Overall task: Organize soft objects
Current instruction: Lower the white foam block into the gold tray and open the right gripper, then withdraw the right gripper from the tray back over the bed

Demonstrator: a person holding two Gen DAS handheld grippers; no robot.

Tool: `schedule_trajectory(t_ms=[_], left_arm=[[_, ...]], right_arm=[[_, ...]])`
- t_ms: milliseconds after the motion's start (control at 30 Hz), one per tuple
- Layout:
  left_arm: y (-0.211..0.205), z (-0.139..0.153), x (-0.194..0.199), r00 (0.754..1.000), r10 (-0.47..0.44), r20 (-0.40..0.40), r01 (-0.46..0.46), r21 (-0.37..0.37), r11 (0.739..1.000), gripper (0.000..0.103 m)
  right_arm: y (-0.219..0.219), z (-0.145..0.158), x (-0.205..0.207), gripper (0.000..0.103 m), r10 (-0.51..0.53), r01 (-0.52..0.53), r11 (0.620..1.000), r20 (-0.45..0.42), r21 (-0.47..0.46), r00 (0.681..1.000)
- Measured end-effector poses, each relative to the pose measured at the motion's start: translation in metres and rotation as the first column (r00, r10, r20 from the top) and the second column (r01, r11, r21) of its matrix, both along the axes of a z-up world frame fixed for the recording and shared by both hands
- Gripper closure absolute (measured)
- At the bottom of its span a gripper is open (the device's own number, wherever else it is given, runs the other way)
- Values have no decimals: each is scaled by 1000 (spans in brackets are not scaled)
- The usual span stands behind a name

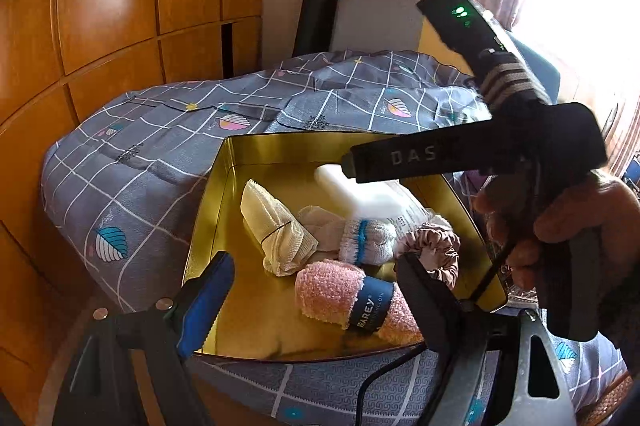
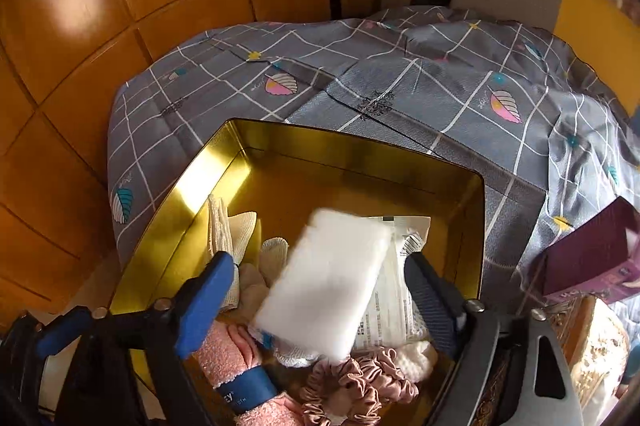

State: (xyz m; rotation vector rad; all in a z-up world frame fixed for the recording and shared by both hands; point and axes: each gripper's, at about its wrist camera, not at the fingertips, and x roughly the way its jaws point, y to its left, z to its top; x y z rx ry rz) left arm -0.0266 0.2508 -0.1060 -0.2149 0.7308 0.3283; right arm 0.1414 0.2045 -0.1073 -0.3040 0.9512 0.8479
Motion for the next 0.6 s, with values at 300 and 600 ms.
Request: schedule_trajectory(t_ms=[300, 600], left_arm=[[-5, 3, -2, 1000, -2, 12, 2, 14, 1000, 19], [-12, 5, -2, 1000, -13, 17, 13, 31, 999, 19]], right_arm=[[-28, 15, -8, 3, -68, 65, 997, 51, 51, 996], [-67, 39, -32, 0, -137, 115, 987, 207, 114, 969]])
